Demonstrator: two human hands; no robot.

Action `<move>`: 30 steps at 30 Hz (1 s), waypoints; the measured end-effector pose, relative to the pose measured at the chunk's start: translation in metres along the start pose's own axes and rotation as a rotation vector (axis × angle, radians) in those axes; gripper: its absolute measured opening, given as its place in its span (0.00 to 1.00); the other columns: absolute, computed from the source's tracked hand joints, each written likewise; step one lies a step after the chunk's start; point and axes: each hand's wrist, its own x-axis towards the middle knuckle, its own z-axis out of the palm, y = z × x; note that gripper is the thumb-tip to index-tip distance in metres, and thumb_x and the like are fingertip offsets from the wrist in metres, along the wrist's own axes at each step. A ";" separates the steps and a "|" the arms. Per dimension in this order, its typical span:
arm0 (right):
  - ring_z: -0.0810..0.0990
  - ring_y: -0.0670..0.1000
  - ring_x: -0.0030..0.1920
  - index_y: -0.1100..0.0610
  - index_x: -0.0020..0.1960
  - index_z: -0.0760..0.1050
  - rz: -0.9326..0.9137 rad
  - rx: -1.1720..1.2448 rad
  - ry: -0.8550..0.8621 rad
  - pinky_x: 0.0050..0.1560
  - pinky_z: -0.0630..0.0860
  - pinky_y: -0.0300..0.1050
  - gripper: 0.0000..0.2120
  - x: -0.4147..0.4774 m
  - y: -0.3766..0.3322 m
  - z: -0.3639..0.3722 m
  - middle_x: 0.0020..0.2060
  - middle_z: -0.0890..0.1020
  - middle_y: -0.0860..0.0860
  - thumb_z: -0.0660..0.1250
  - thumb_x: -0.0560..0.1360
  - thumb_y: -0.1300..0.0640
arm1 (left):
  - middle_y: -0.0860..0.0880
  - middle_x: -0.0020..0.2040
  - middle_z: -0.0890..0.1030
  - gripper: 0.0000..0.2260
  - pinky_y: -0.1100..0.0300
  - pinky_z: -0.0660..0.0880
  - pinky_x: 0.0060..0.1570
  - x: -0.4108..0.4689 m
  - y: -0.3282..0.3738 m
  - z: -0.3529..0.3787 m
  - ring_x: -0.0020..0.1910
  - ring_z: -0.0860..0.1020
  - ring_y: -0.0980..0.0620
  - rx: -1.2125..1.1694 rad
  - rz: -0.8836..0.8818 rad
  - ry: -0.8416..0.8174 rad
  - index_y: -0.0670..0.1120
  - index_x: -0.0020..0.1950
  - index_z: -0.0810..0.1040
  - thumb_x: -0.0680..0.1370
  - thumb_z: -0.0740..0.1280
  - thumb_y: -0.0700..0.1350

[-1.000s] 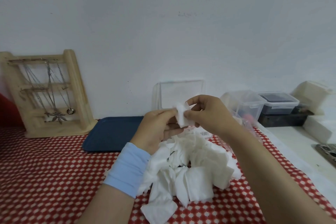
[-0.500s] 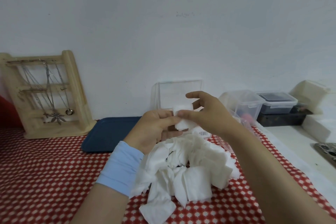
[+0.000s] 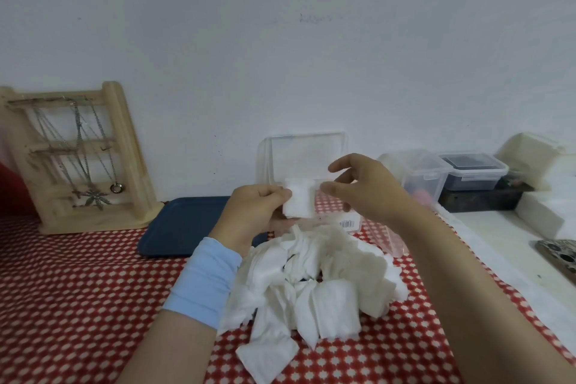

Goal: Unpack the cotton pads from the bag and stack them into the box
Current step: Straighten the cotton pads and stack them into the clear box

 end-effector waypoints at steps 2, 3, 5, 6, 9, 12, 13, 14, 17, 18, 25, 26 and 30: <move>0.81 0.45 0.33 0.48 0.49 0.78 -0.028 -0.171 -0.072 0.34 0.74 0.36 0.08 0.000 0.002 -0.004 0.42 0.84 0.46 0.75 0.73 0.52 | 0.38 0.50 0.86 0.06 0.57 0.84 0.40 0.001 0.001 -0.001 0.46 0.87 0.43 -0.038 0.002 0.023 0.35 0.50 0.83 0.80 0.69 0.38; 0.80 0.42 0.35 0.47 0.46 0.79 -0.055 -0.244 -0.129 0.36 0.74 0.34 0.06 -0.002 0.002 -0.003 0.41 0.83 0.44 0.76 0.73 0.54 | 0.38 0.50 0.85 0.05 0.58 0.84 0.38 0.000 0.003 -0.002 0.45 0.86 0.44 -0.052 0.007 0.032 0.36 0.49 0.82 0.81 0.69 0.38; 0.78 0.36 0.36 0.46 0.44 0.81 -0.132 -0.307 -0.240 0.39 0.71 0.29 0.08 -0.007 -0.001 0.004 0.42 0.83 0.41 0.77 0.72 0.57 | 0.38 0.50 0.85 0.05 0.59 0.84 0.37 0.000 0.007 -0.006 0.44 0.86 0.45 -0.067 0.031 0.067 0.36 0.48 0.81 0.81 0.68 0.37; 0.77 0.33 0.36 0.45 0.46 0.82 -0.175 -0.296 -0.288 0.39 0.70 0.27 0.08 -0.010 -0.004 0.010 0.43 0.82 0.40 0.77 0.71 0.57 | 0.39 0.50 0.84 0.05 0.59 0.83 0.36 0.000 0.008 -0.009 0.43 0.86 0.46 -0.064 0.046 0.088 0.37 0.48 0.81 0.81 0.68 0.37; 0.74 0.30 0.44 0.41 0.54 0.83 -0.302 -0.309 -0.462 0.45 0.70 0.28 0.13 -0.022 -0.016 0.038 0.49 0.79 0.34 0.77 0.71 0.52 | 0.40 0.48 0.84 0.05 0.61 0.83 0.35 0.001 0.012 -0.019 0.39 0.86 0.48 -0.007 0.086 0.164 0.39 0.47 0.81 0.81 0.67 0.38; 0.71 0.41 0.57 0.40 0.54 0.83 -0.396 -0.360 -0.520 0.62 0.71 0.40 0.12 -0.028 -0.018 0.066 0.52 0.77 0.35 0.77 0.70 0.48 | 0.39 0.49 0.85 0.06 0.60 0.84 0.37 0.002 0.013 -0.029 0.43 0.86 0.44 0.026 0.103 0.194 0.40 0.47 0.81 0.82 0.67 0.39; 0.72 0.43 0.58 0.41 0.51 0.84 -0.413 -0.346 -0.499 0.63 0.72 0.44 0.10 -0.029 -0.018 0.070 0.52 0.78 0.37 0.77 0.70 0.48 | 0.38 0.49 0.85 0.05 0.60 0.84 0.37 0.002 0.013 -0.031 0.43 0.87 0.43 0.027 0.103 0.192 0.40 0.48 0.81 0.82 0.67 0.39; 0.74 0.43 0.57 0.43 0.48 0.84 -0.414 -0.298 -0.479 0.63 0.73 0.44 0.08 -0.029 -0.018 0.070 0.52 0.80 0.38 0.77 0.70 0.50 | 0.38 0.49 0.85 0.05 0.60 0.83 0.36 0.002 0.013 -0.032 0.42 0.87 0.44 0.027 0.103 0.191 0.39 0.48 0.81 0.82 0.67 0.39; 0.80 0.41 0.48 0.50 0.46 0.83 -0.325 -0.038 -0.413 0.54 0.75 0.36 0.06 -0.025 -0.021 0.057 0.46 0.84 0.43 0.78 0.71 0.56 | 0.38 0.49 0.85 0.06 0.60 0.83 0.35 0.003 0.013 -0.034 0.39 0.87 0.46 0.024 0.118 0.189 0.38 0.49 0.81 0.82 0.67 0.39; 0.81 0.42 0.45 0.53 0.45 0.82 -0.282 0.071 -0.391 0.51 0.76 0.35 0.07 -0.024 -0.022 0.052 0.44 0.85 0.45 0.78 0.71 0.59 | 0.39 0.47 0.85 0.06 0.61 0.82 0.34 0.003 0.013 -0.034 0.37 0.87 0.49 0.037 0.126 0.188 0.38 0.49 0.82 0.82 0.67 0.39; 0.85 0.54 0.48 0.61 0.53 0.83 -0.093 0.348 -0.301 0.55 0.81 0.52 0.07 -0.018 -0.017 0.037 0.49 0.87 0.57 0.71 0.76 0.66 | 0.46 0.43 0.87 0.07 0.62 0.83 0.37 0.001 0.010 -0.025 0.39 0.86 0.52 0.156 0.135 0.070 0.44 0.47 0.85 0.81 0.68 0.41; 0.86 0.55 0.50 0.60 0.52 0.84 -0.084 0.350 -0.276 0.56 0.80 0.52 0.07 -0.017 -0.016 0.036 0.48 0.87 0.57 0.71 0.75 0.65 | 0.46 0.43 0.88 0.06 0.60 0.83 0.39 0.000 0.008 -0.023 0.41 0.87 0.51 0.143 0.125 0.034 0.44 0.49 0.86 0.81 0.69 0.41; 0.86 0.54 0.44 0.60 0.49 0.85 -0.075 0.406 -0.182 0.49 0.82 0.48 0.08 -0.013 -0.014 0.029 0.45 0.87 0.56 0.71 0.73 0.69 | 0.44 0.48 0.88 0.07 0.56 0.85 0.45 0.001 0.003 -0.014 0.46 0.87 0.47 0.118 0.099 -0.030 0.43 0.52 0.86 0.82 0.68 0.40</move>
